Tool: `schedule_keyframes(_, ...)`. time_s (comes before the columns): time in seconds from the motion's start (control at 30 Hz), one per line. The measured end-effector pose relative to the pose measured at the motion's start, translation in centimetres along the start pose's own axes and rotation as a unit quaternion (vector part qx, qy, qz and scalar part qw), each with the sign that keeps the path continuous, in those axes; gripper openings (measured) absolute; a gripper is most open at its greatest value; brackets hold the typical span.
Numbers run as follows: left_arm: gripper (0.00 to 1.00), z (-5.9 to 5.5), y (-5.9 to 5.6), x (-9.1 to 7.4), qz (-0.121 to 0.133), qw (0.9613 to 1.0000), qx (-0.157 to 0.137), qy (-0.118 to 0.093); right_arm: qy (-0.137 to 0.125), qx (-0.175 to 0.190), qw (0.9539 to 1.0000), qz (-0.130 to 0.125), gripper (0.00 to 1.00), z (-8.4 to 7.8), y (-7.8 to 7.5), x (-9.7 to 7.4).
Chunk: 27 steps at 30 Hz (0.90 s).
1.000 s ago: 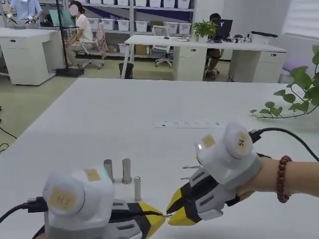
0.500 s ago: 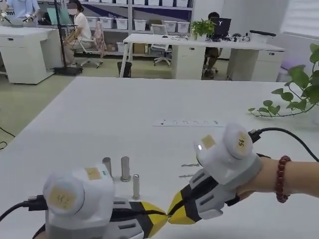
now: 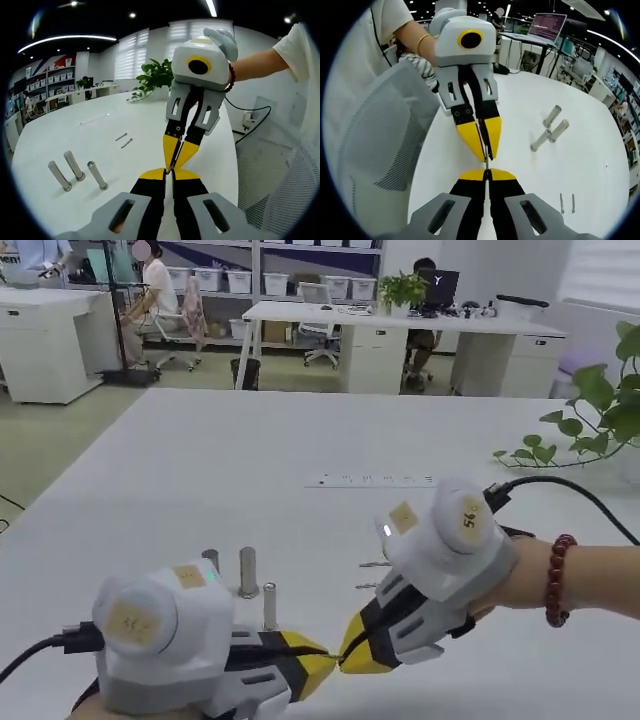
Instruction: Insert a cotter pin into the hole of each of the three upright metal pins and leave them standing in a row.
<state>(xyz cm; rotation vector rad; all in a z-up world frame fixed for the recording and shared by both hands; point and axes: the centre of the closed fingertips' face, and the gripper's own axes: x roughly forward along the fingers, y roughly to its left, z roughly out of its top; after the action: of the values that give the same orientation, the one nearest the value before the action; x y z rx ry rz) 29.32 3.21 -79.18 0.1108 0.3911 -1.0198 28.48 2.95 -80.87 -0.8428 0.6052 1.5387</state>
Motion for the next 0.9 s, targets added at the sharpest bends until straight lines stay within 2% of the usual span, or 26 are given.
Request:
schedule_keyframes(0.1,0.03,-0.2,0.3,0.1,0.008,1.0000,0.002,0.005,0.015,-0.010,0.9998,-0.004,0.02,-0.3,-0.3,-0.1)
schedule_keyframes(0.27,0.11,-0.4,0.8,0.1,0.020,0.9997,0.006,0.009,0.030,-0.017,0.9994,-0.008,0.02,-0.6,-0.7,-0.3)
schedule_keyframes(0.47,0.18,-0.5,1.9,-0.2,0.045,0.9989,0.003,0.007,0.050,-0.008,0.9985,-0.021,0.02,-1.1,-1.8,-0.4)
schedule_keyframes(0.53,0.21,-0.5,2.4,-0.3,0.056,0.9984,0.001,0.006,0.057,-0.005,0.9978,-0.033,0.02,-1.3,-2.5,-0.5)
schedule_keyframes(0.63,0.22,-0.8,3.6,-0.5,0.083,0.9964,-0.017,0.007,0.063,0.000,0.9972,-0.041,0.02,-1.3,-3.3,-0.5)
schedule_keyframes(0.67,0.22,-1.0,4.4,-0.8,0.104,0.9944,-0.005,0.014,0.065,0.002,0.9968,-0.045,0.02,-1.3,-3.7,-0.5)
schedule_keyframes(0.73,0.22,-1.3,4.9,-0.8,0.114,0.9933,0.007,0.019,0.067,0.006,0.9964,-0.051,0.02,-1.3,-4.3,-0.5)
schedule_keyframes(0.9,0.22,-1.8,6.4,-1.2,0.147,0.9890,-0.005,0.016,0.072,0.010,0.9957,-0.058,0.02,-1.4,-5.5,-0.2)
